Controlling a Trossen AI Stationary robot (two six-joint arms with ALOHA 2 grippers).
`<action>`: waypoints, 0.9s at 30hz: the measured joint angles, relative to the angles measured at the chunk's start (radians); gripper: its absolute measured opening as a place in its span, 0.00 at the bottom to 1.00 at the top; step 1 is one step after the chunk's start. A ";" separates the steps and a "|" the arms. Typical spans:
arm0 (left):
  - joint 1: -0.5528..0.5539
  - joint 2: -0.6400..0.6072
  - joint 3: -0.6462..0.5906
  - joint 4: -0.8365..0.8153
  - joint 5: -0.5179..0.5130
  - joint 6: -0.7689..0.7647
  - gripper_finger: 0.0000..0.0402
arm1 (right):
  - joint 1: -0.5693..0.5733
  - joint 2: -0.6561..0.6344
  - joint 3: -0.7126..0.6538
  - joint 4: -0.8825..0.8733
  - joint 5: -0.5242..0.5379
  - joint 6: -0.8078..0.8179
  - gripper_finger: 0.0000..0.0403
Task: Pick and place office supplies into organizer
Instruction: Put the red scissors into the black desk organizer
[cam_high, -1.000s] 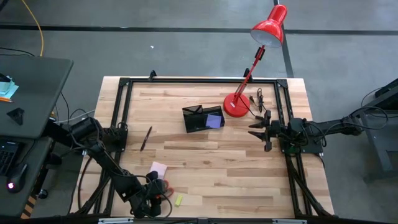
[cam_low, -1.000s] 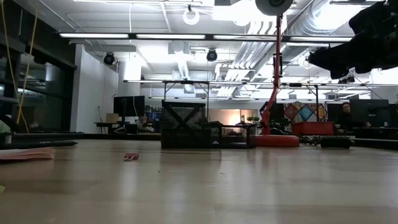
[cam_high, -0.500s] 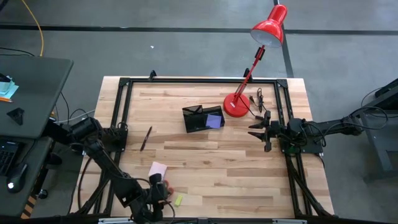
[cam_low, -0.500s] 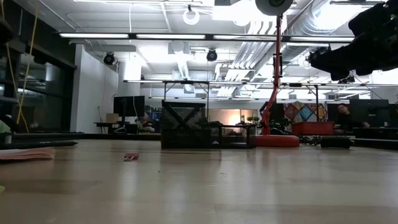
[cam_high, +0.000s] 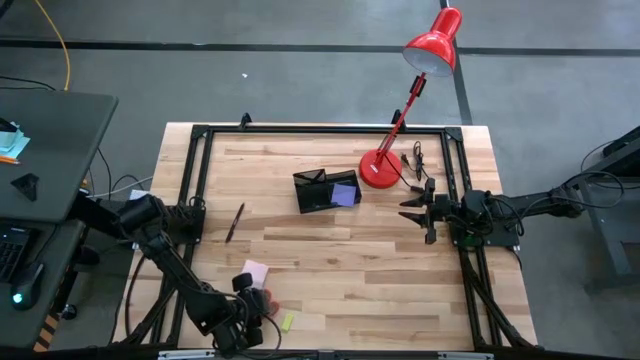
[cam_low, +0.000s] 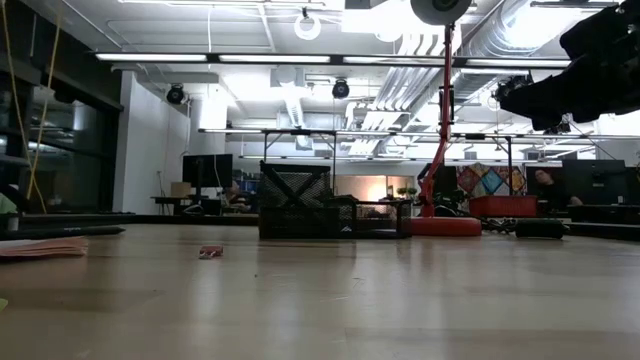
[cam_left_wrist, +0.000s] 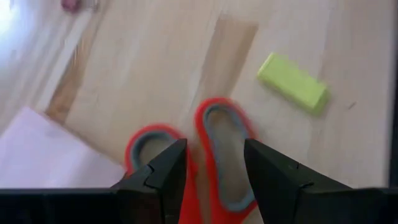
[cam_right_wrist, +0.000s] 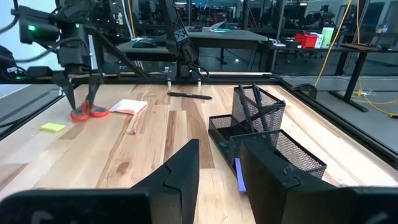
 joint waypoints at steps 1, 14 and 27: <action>0.000 0.006 0.000 -0.002 0.006 -0.002 0.38 | 0.000 0.001 0.000 0.000 0.000 0.000 0.27; 0.001 0.025 0.000 -0.032 -0.004 -0.004 0.38 | 0.000 -0.001 0.000 -0.001 0.000 0.000 0.27; 0.014 0.067 0.004 -0.045 0.008 0.003 0.38 | 0.000 -0.001 0.000 -0.001 0.002 0.000 0.27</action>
